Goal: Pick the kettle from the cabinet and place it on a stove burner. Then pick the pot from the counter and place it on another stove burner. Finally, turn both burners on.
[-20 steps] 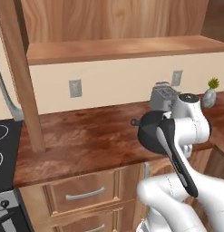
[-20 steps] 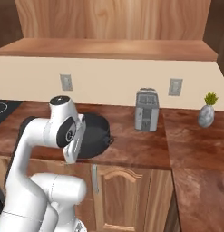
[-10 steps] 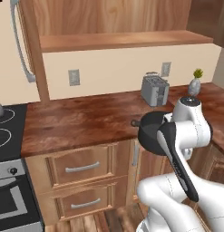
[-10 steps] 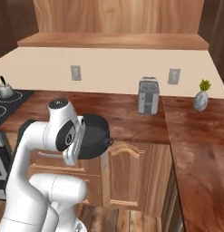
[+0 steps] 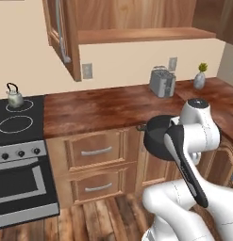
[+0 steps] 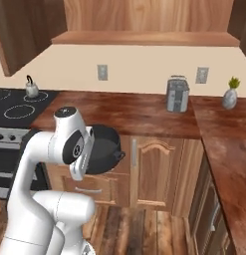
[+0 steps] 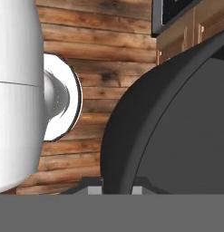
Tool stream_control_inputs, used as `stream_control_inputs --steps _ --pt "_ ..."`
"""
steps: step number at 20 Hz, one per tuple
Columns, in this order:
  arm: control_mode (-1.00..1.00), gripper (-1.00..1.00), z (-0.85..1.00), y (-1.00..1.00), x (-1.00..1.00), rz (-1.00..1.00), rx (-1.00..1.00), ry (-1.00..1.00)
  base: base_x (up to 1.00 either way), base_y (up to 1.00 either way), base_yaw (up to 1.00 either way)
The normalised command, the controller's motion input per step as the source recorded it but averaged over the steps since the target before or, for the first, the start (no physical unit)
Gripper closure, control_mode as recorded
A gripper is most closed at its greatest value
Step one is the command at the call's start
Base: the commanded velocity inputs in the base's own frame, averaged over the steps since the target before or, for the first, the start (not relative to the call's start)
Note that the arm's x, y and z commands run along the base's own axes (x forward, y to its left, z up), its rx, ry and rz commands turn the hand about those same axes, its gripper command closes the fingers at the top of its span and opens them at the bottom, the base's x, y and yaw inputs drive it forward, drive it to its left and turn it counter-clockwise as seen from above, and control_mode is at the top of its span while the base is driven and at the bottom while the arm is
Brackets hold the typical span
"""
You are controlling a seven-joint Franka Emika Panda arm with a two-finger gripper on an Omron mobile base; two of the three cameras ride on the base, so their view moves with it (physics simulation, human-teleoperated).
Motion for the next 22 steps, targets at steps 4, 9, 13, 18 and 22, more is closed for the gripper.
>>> stream_control_inputs --steps 4,9,13,18,22 --pt "1.00 1.00 0.00 0.00 0.00 0.00 0.00 0.00 -0.46 0.68 -0.02" --pt "1.00 1.00 0.00 0.00 0.00 0.00 0.00 0.00 -0.38 0.68 -0.03" --pt "1.00 1.00 0.00 0.00 0.00 0.00 0.00 0.00 -0.30 0.65 -0.05" --pt "1.00 1.00 0.00 0.00 0.00 0.00 0.00 0.00 -0.23 0.62 -0.07" --pt "1.00 1.00 0.00 0.00 0.00 0.00 0.00 0.00 -0.07 0.63 -0.09"
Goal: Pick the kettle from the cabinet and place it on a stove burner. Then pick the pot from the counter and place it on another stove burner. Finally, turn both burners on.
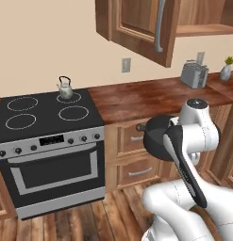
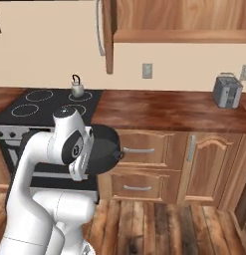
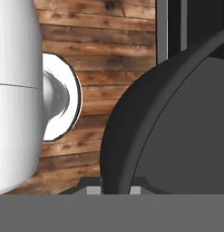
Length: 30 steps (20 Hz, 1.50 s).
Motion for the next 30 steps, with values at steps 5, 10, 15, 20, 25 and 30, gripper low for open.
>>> stream_control_inputs --steps 5,10,15,20,25,30 --pt "1.00 1.00 0.00 0.00 0.00 0.00 0.00 0.00 0.00 0.68 -0.11" --pt "1.00 1.00 0.00 0.00 0.00 0.00 0.00 0.00 0.07 0.58 -0.11" --pt "1.00 1.00 0.00 0.00 0.00 0.00 0.00 0.00 0.29 0.60 -0.14" --pt "1.00 1.00 0.00 0.00 0.00 0.00 0.00 0.00 0.38 0.56 -0.14" --pt "1.00 1.00 0.00 0.00 0.00 0.00 0.00 0.00 0.41 0.53 -0.11" --pt "1.00 1.00 0.00 0.00 0.00 0.00 0.00 0.00 0.38 0.50 -0.08"
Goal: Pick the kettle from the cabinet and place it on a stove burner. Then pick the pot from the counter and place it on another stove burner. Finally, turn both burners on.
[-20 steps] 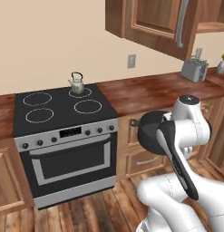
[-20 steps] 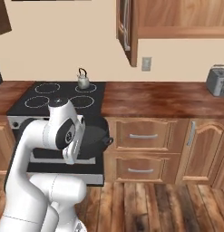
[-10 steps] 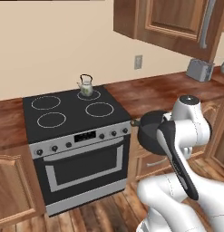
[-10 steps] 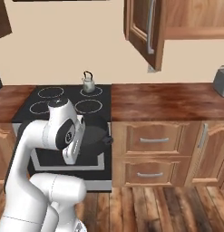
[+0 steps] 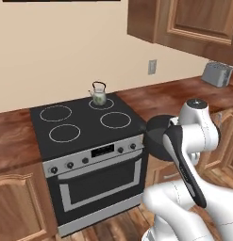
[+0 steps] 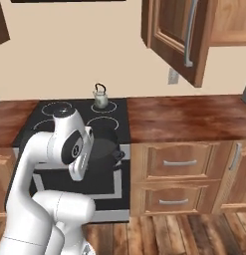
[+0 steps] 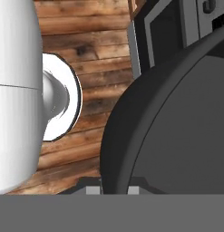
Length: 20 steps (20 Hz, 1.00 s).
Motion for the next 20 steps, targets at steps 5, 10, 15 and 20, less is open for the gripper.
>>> stream_control_inputs --steps 5,10,15,20 --pt "1.00 1.00 0.00 0.00 0.00 0.00 0.00 0.00 0.36 0.50 -0.07" --pt "1.00 1.00 0.00 0.00 0.00 0.00 0.00 0.00 0.34 0.46 -0.07" --pt "1.00 1.00 0.00 0.00 0.00 0.00 0.00 0.00 0.32 0.37 -0.08" --pt "1.00 1.00 0.00 0.00 0.00 0.00 0.00 0.00 0.32 0.39 -0.10"
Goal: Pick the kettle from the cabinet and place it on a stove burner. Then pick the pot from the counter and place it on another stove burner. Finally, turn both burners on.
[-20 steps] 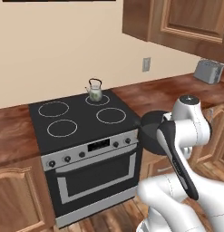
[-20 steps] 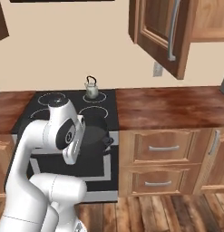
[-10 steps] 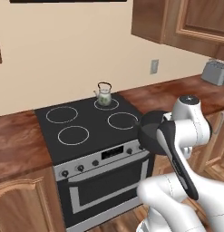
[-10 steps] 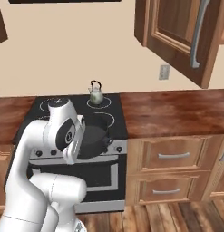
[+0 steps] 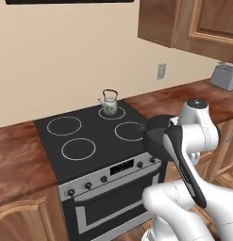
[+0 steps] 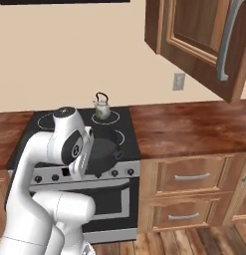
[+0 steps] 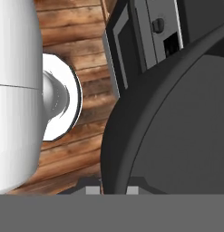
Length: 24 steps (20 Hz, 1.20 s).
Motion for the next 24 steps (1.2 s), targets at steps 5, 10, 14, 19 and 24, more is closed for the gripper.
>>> stream_control_inputs --steps 5,10,14,19,24 --pt "1.00 1.00 0.00 0.00 0.00 0.00 0.00 0.00 0.21 0.52 -0.10" --pt "1.00 1.00 0.00 0.00 0.00 0.00 0.00 0.00 0.24 0.37 -0.03" --pt "1.00 1.00 0.00 0.00 0.00 0.00 0.00 0.00 0.34 0.18 0.00" --pt "1.00 1.00 0.00 0.00 0.00 0.00 0.00 0.00 0.21 0.24 0.00" --pt "1.00 1.00 0.00 0.00 0.00 0.00 0.00 0.00 0.10 0.38 0.00"
